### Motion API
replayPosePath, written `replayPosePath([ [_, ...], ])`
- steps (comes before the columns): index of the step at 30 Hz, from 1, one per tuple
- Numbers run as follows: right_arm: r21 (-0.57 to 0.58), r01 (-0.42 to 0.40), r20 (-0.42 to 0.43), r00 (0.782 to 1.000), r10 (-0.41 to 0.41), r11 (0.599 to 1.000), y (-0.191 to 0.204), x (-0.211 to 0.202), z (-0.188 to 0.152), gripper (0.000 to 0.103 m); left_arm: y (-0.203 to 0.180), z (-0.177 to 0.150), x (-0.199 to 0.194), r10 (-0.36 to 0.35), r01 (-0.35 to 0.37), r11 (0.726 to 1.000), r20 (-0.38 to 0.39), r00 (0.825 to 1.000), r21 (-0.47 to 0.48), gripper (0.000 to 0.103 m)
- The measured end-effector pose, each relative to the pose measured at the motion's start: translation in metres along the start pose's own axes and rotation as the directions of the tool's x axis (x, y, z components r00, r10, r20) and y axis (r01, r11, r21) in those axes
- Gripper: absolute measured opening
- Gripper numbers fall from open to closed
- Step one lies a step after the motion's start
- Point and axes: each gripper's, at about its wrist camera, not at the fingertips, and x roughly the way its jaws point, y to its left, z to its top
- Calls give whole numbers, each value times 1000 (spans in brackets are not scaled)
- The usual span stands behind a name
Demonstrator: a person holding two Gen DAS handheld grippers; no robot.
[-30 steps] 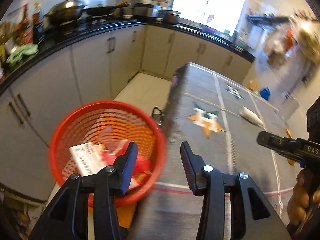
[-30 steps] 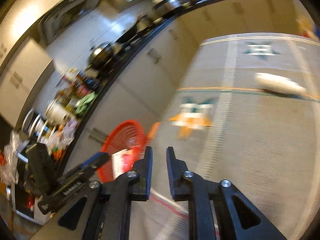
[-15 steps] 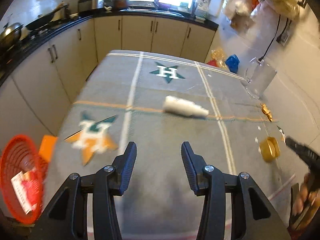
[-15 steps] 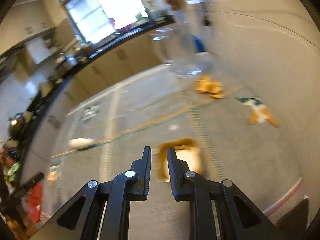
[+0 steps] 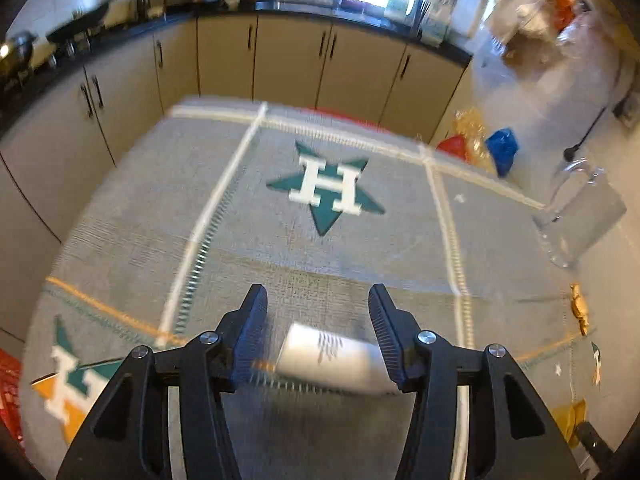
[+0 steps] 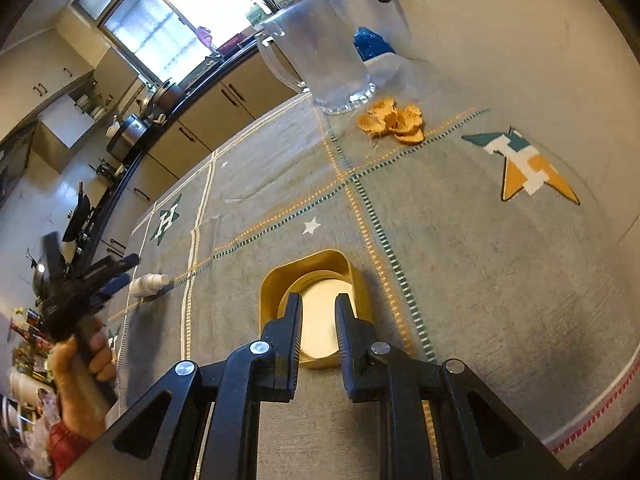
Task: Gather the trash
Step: 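Grasp the white bottle with the left tool while the right tool grasps the yellow square lid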
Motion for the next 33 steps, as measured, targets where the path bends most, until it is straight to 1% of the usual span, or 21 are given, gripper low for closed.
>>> replayPosePath([
  [2,16,-16,-5,1000,16,1000,-5,0,1,18,4,-2,12,0,0,1000,-36,999,14,51],
  [3,21,-17,-4,1000,17,1000,-7,0,1,18,2,-5,9,10,-9,999,-19,1000,42,51],
  [4,17,-13,-2,1000,13,1000,-8,0,2,18,1,-8,8,14,-12,998,-21,1000,63,51],
  [6,6,0,2,1000,0,1000,-5,1,2,18,-1,-18,2,-24,29,994,-48,999,105,51],
  [7,4,0,2,1000,-1,1000,-5,1,2,18,-3,-27,-3,-30,39,989,-62,998,141,51],
  [11,-13,9,5,1000,-9,1000,-2,2,0,18,-14,-60,-22,-2,23,967,-85,996,254,52],
  [12,-18,13,9,1000,-13,1000,-1,2,-1,18,-14,-66,-26,4,20,963,-89,996,270,54],
  [13,-21,16,11,1000,-16,1000,0,2,-1,18,-14,-76,-32,4,24,957,-95,995,290,58],
  [16,-34,25,18,1000,-25,999,1,2,-3,18,-9,-97,-48,-13,42,952,-96,995,304,63],
  [18,-40,25,17,1000,-24,999,2,1,-4,18,-2,-109,-58,-23,56,953,-114,993,298,63],
  [19,-43,22,15,1000,-22,999,3,1,-4,18,1,-116,-63,-26,56,953,-106,994,298,63],
  [22,-46,26,20,999,-25,999,3,1,-3,18,10,-133,-77,-5,31,948,-84,996,317,64],
  [25,-47,34,33,999,-33,998,2,-2,-2,18,16,-152,-93,-12,37,943,-76,997,330,64],
  [27,-41,35,41,999,-33,999,1,-3,-2,18,17,-159,-100,-10,34,936,-69,998,351,64],
  [29,-39,23,48,999,-22,999,0,-6,-5,18,21,-166,-112,-27,44,922,-49,998,385,65],
  [31,-40,29,53,998,-27,999,0,-7,-4,18,24,-169,-116,-40,56,909,-49,998,413,72],
  [33,-35,27,48,999,-25,999,-1,-7,-4,18,27,-175,-122,-40,59,893,-53,998,446,73],
])
